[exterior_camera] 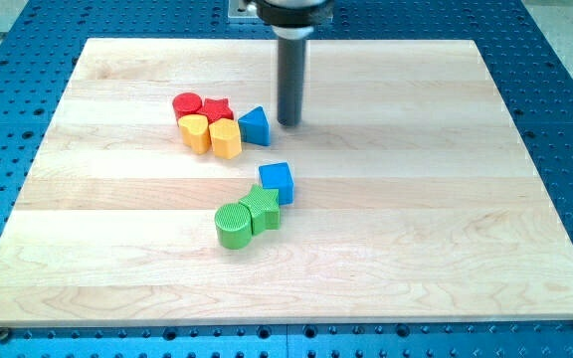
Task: Move the blue blocks into the green blocks
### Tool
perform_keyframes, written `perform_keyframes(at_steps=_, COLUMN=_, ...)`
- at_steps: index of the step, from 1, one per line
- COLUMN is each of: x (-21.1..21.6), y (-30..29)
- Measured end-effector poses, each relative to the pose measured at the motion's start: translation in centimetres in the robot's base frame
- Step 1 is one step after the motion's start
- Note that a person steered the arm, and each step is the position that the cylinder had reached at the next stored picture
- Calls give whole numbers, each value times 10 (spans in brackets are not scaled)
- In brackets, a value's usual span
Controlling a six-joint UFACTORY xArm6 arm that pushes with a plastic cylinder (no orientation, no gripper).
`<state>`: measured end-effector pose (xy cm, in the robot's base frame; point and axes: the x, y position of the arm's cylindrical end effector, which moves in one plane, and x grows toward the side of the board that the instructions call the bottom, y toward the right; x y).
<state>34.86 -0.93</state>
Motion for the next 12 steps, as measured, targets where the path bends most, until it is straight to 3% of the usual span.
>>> perform_keyframes(at_steps=1, x=52, y=-46)
perform_keyframes(at_steps=4, x=119, y=-20)
perform_keyframes(at_steps=5, x=85, y=-35)
perform_keyframes(at_steps=6, x=107, y=-53)
perform_keyframes(at_steps=9, x=128, y=-21)
perform_keyframes(at_steps=12, x=84, y=-67)
